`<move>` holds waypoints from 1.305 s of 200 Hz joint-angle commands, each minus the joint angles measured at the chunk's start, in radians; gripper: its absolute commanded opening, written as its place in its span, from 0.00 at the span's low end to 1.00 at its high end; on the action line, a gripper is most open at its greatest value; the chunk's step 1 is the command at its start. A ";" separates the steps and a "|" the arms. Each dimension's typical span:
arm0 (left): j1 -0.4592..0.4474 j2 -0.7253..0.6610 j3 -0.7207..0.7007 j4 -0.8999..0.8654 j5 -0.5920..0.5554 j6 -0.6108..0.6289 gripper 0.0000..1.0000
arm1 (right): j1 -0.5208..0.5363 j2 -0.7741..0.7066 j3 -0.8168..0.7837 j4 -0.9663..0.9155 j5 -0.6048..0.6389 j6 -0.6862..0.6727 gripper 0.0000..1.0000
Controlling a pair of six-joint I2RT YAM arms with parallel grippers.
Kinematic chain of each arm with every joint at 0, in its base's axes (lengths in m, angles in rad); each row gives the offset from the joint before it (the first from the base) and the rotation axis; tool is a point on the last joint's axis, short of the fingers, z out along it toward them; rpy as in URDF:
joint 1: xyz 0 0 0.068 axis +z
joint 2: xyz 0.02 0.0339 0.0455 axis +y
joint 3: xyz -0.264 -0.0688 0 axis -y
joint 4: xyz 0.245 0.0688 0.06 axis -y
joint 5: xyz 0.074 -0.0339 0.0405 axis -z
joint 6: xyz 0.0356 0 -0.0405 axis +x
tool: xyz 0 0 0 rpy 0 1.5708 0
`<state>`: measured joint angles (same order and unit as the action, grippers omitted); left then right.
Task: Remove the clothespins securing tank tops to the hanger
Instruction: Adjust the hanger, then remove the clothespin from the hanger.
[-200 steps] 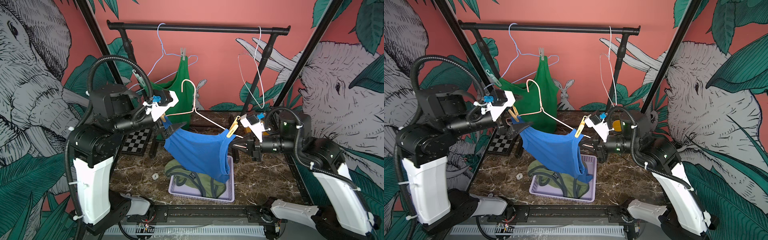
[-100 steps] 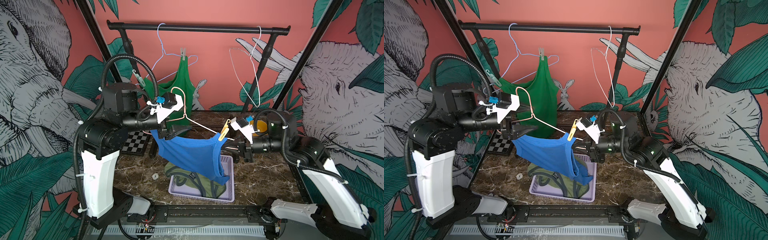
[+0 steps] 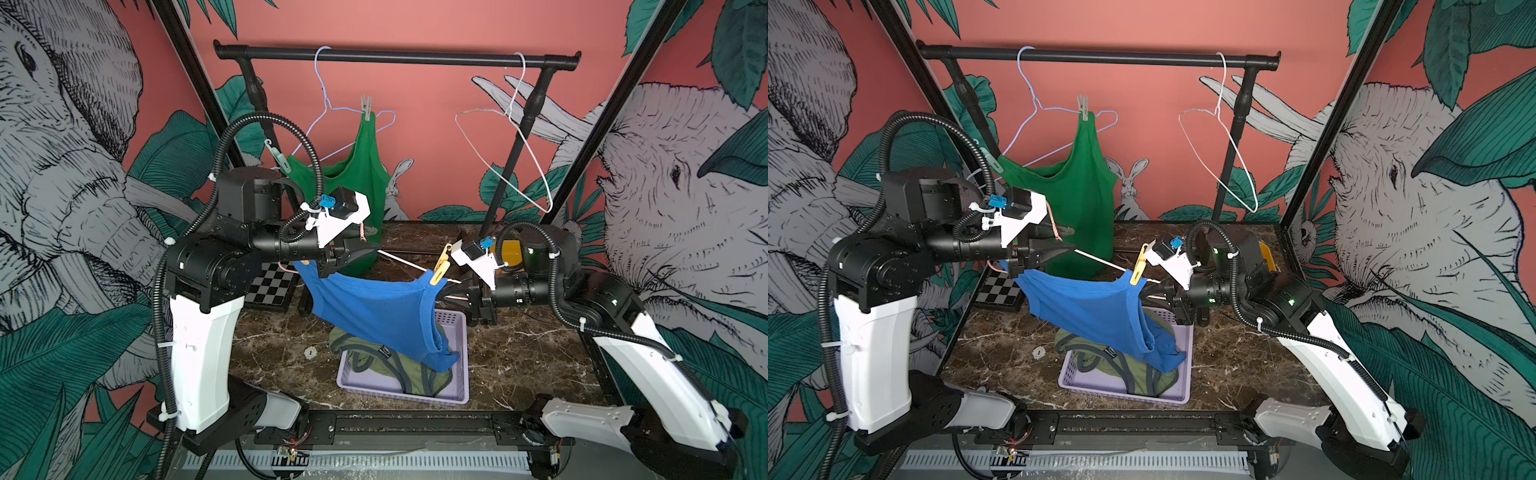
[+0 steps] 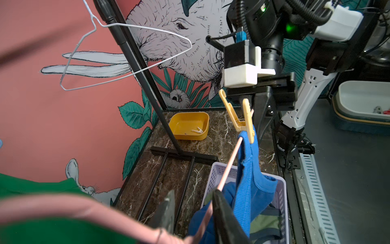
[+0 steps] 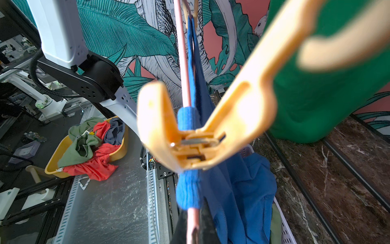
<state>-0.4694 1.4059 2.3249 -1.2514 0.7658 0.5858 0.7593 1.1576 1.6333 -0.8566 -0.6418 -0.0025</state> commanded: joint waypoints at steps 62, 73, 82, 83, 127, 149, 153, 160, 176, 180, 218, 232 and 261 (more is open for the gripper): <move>-0.003 -0.039 -0.042 0.022 -0.066 -0.008 0.00 | 0.003 -0.022 -0.040 0.082 0.089 -0.008 0.37; -0.003 -0.039 -0.046 0.032 -0.086 -0.018 0.00 | 0.004 -0.034 -0.045 0.075 0.103 -0.008 0.49; -0.003 -0.038 -0.046 0.029 -0.096 -0.019 0.00 | 0.004 -0.048 -0.048 0.065 0.119 -0.008 0.56; -0.003 -0.037 -0.047 0.028 -0.096 -0.018 0.00 | 0.004 -0.050 -0.048 0.064 0.122 -0.008 0.56; -0.003 -0.040 -0.097 -0.007 -0.071 0.010 0.00 | 0.003 -0.127 -0.032 -0.016 0.157 -0.029 0.69; -0.003 -0.045 -0.133 -0.052 0.006 0.047 0.00 | 0.003 -0.156 -0.039 -0.003 0.123 -0.033 0.71; -0.003 -0.045 -0.133 -0.065 0.022 0.054 0.00 | 0.003 -0.158 -0.039 0.001 0.118 -0.035 0.71; -0.003 -0.043 -0.136 -0.082 0.048 0.065 0.00 | 0.002 -0.159 -0.042 0.011 0.110 -0.035 0.71; -0.003 -0.042 -0.143 -0.115 0.098 0.086 0.00 | 0.002 -0.153 -0.051 0.042 0.083 -0.034 0.71; -0.003 -0.042 -0.145 -0.118 0.107 0.088 0.00 | 0.002 -0.148 -0.052 0.048 0.076 -0.034 0.71; -0.002 -0.031 -0.141 -0.118 0.153 0.075 0.00 | 0.003 -0.107 -0.061 0.099 0.048 -0.028 0.71; -0.003 -0.025 -0.141 -0.117 0.160 0.072 0.00 | 0.003 -0.107 -0.069 0.128 0.035 -0.017 0.71; -0.003 -0.010 -0.128 -0.114 0.168 0.066 0.00 | 0.002 -0.116 -0.090 0.181 -0.023 -0.001 0.69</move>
<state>-0.4747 1.3903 2.1788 -1.3590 0.8768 0.6376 0.7589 1.0634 1.5436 -0.7708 -0.5865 -0.0139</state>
